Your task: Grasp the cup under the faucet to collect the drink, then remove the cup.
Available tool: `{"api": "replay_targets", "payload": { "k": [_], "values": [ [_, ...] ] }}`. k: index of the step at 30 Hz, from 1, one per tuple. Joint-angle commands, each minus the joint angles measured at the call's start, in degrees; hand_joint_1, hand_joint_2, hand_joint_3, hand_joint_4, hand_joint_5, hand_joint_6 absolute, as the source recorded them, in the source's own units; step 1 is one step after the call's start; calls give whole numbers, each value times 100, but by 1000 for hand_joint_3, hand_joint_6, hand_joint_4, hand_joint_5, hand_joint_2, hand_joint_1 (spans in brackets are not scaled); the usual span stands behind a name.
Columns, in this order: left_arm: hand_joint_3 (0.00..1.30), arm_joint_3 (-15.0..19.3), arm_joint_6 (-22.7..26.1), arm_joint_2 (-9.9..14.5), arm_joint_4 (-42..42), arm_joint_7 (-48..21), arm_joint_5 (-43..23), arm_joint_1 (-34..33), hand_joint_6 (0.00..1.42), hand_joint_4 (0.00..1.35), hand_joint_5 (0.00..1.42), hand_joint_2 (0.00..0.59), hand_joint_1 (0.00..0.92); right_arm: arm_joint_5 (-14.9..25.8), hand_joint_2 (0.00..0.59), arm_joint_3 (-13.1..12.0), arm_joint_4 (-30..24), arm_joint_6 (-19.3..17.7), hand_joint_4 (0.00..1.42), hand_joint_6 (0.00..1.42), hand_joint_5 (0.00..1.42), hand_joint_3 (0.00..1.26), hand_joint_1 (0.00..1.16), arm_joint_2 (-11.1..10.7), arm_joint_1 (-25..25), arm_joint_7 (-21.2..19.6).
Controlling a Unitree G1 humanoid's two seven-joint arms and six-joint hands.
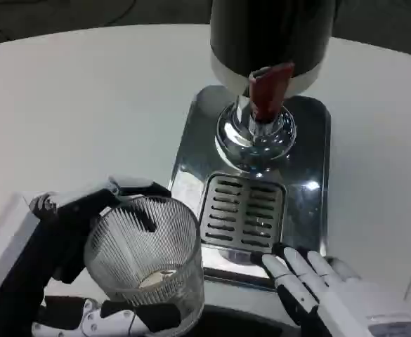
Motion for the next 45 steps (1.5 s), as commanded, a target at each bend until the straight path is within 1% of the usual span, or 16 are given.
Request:
{"api": "replay_targets", "payload": {
  "k": [1, 15, 22, 26, 32, 36, 45],
  "values": [
    [1061, -5, 4, -44, -1, -1, -25, 12, 1424, 1260, 1424, 150, 512, 88, 383, 14, -89, 6, 0, 0, 0, 64, 336, 12, 33, 62],
    [1061, 5, 35, -46, 90, 19, 2, -58, 1424, 1260, 1424, 150, 512, 94, 383, 24, -89, 122, 0, 0, 0, 64, 337, 12, -66, 156],
    [1061, 23, 52, -39, 211, 40, 42, -199, 1424, 1260, 1424, 150, 512, 202, 383, -4, -88, 289, 0, 0, 0, 64, 337, -3, -152, 172],
    [1061, 35, 112, -28, 376, 89, 147, -432, 1424, 1260, 1424, 150, 512, 265, 384, -37, -89, 371, 0, 0, 0, 64, 337, 6, -214, 161],
    [1061, 5, 115, -49, 670, 154, 314, -702, 1424, 1260, 1424, 150, 512, 360, 388, -140, -89, 410, 0, 0, 0, 64, 338, -9, -221, 126],
    [1061, -66, 124, -18, 1147, 295, 599, -1130, 1424, 1270, 1424, 150, 512, 500, 389, -256, -89, 374, 0, 0, 0, 64, 338, -44, -167, 90],
    [1061, -273, 188, -32, 1771, 594, 1078, -1866, 1424, 1272, 1424, 149, 512, 756, 389, -535, -89, 320, 0, 0, 0, 64, 338, -68, -169, 42]
  ]
}}
